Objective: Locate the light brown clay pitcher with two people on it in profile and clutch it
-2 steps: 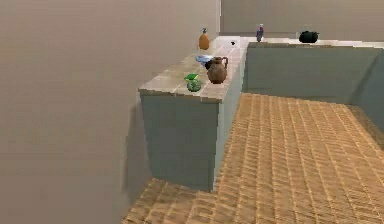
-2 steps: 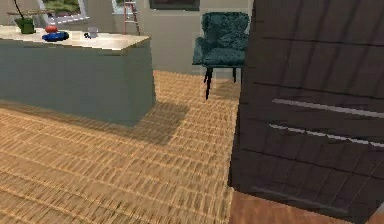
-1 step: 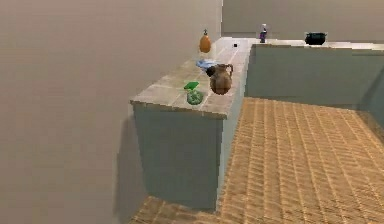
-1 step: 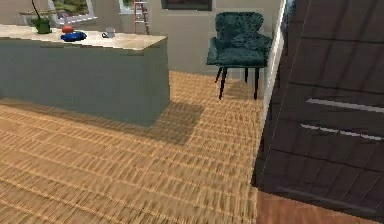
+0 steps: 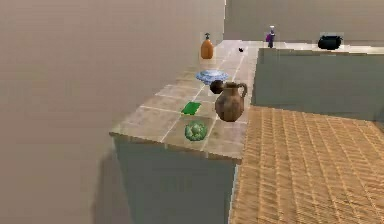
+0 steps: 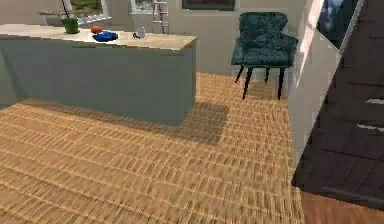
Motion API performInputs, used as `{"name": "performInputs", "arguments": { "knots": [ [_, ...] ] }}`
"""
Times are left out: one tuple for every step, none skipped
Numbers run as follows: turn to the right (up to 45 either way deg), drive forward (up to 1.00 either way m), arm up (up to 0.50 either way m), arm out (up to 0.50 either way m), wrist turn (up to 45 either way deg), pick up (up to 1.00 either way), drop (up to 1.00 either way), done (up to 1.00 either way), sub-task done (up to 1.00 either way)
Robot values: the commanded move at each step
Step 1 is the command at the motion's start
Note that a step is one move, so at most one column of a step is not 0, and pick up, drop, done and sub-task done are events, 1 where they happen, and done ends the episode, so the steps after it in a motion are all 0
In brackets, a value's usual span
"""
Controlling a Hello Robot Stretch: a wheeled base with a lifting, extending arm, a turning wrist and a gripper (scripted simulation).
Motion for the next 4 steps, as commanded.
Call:
{"name": "performInputs", "arguments": {
  "knots": [
    [-45.0, 0.00, 0.00, 0.00, 0.0, 0.00, 0.00, 0.00, 0.00],
    [-30.0, 0.00, 0.00, 0.00, 0.0, 0.00, 0.00, 0.00, 0.00],
    [45.0, 0.00, 0.00, 0.00, 0.0, 0.00, 0.00, 0.00, 0.00],
    [39.0, 0.00, 0.00, 0.00, 0.0, 0.00, 0.00, 0.00, 0.00]
  ]
}}
